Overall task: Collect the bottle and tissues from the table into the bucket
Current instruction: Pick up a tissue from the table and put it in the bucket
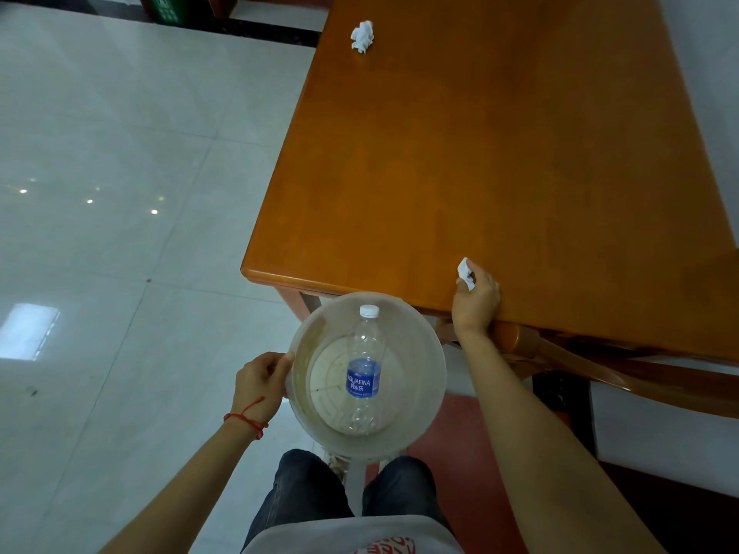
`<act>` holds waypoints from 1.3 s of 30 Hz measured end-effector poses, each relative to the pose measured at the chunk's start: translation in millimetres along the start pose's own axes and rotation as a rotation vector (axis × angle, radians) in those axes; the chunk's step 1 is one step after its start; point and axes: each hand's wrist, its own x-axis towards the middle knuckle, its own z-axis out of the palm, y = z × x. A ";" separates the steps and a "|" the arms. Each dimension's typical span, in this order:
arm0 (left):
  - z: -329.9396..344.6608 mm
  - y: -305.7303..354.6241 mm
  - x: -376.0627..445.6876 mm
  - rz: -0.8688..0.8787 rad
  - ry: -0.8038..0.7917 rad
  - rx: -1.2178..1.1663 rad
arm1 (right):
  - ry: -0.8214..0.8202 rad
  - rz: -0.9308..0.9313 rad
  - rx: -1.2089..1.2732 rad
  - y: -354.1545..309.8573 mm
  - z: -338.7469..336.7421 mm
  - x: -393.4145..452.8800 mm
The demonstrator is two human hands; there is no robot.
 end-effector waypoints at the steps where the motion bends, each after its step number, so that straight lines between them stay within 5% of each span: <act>1: 0.4 0.0 -0.4 0.000 0.002 -0.001 | 0.002 0.014 0.030 -2.0 -0.7 -0.5; 13: 6.7 -2.4 -10.6 -0.022 0.033 -0.012 | -0.287 -0.066 0.362 -40.6 -12.6 -83.7; 21: 14.2 -3.8 -27.6 -0.057 0.077 -0.054 | -0.619 -0.235 0.189 -34.8 -18.1 -124.8; 27: 15.3 -12.9 -44.6 -0.108 0.159 -0.104 | -0.546 -0.425 0.058 -30.6 -36.3 -115.1; 32: 9.9 -27.7 -64.2 -0.169 0.256 -0.166 | -0.509 -0.334 0.027 -17.0 -48.3 -104.3; 39: -5.0 -56.8 -104.9 -0.277 0.418 -0.244 | -0.767 -0.126 0.013 -19.6 -39.3 -122.3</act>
